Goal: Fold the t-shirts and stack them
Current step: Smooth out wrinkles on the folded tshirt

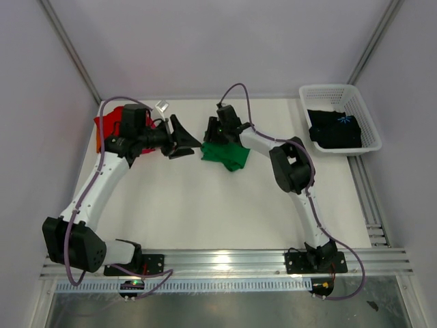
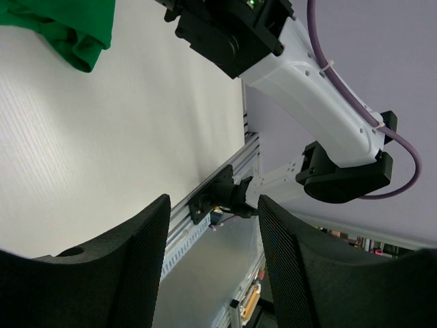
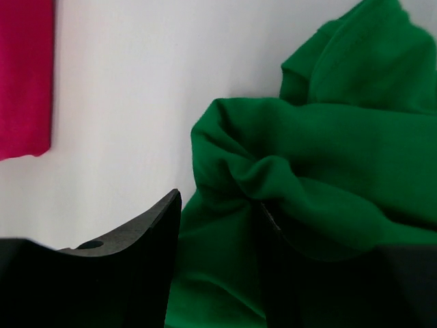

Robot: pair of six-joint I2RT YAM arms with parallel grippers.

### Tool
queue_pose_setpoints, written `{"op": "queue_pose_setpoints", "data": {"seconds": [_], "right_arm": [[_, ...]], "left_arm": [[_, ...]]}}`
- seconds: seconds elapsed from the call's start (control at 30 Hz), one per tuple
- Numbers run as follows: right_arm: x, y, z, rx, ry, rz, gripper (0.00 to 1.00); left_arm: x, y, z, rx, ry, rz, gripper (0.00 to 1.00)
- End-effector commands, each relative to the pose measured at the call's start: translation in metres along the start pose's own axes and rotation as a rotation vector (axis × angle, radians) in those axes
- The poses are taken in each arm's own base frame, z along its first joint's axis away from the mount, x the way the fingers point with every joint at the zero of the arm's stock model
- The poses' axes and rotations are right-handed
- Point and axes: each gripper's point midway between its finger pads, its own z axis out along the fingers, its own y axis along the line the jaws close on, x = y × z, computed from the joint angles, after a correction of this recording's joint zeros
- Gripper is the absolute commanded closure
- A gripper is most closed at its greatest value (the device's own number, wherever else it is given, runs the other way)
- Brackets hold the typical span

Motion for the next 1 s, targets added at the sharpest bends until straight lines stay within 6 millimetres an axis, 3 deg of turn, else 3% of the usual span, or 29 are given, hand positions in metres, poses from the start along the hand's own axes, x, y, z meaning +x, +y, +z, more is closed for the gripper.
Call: {"op": "queue_pose_setpoints", "data": {"seconds": [0.0,0.17,0.33,0.4,0.43,0.5,0.53,0.6,0.63,0.7,0.77,0.8,0.83,0.97], "right_arm": [[0.011,0.015,0.014,-0.081,0.043,0.058,0.5],[0.022,0.032,0.018,-0.171,0.086,0.106,0.5],[0.055,0.06,0.005,-0.249,0.159,0.067,0.5],[0.071,0.067,-0.011,-0.271,0.193,0.054,0.5],[0.09,0.062,-0.016,-0.259,0.234,0.052,0.5],[0.093,0.071,-0.037,-0.281,0.237,0.032,0.5],[0.111,0.066,-0.044,-0.271,0.274,0.027,0.5],[0.112,0.073,-0.065,-0.298,0.273,-0.007,0.5],[0.125,0.065,-0.071,-0.276,0.305,-0.013,0.5],[0.125,0.067,-0.088,-0.275,0.3,-0.051,0.5],[0.141,0.06,-0.1,-0.261,0.329,-0.064,0.5],[0.14,0.067,-0.112,-0.296,0.326,-0.069,0.5],[0.155,0.06,-0.119,-0.298,0.363,-0.069,0.5],[0.185,0.064,-0.155,-0.376,0.44,-0.144,0.5]], "left_arm": [[0.003,-0.007,-0.007,0.022,-0.021,0.016,0.43],[0.006,-0.004,-0.009,0.014,-0.025,0.009,0.43],[0.009,0.002,-0.01,-0.011,-0.026,0.007,0.43],[0.01,0.003,-0.01,-0.013,-0.024,0.013,0.43],[0.01,0.002,-0.01,-0.011,-0.024,0.014,0.44],[0.009,0.004,-0.008,-0.015,-0.022,0.014,0.43],[0.008,0.004,-0.008,-0.015,-0.022,0.012,0.43],[0.008,0.004,-0.006,-0.012,-0.016,0.009,0.43],[0.007,0.004,-0.005,-0.01,-0.016,0.008,0.44],[0.007,0.006,-0.004,-0.01,-0.01,0.004,0.43],[0.007,0.008,-0.002,-0.014,-0.006,-0.002,0.43],[0.007,0.009,-0.002,-0.017,-0.007,-0.001,0.44],[0.008,0.011,-0.002,-0.022,-0.006,-0.006,0.44],[0.009,0.013,-0.001,-0.027,0.001,-0.011,0.44]]}}
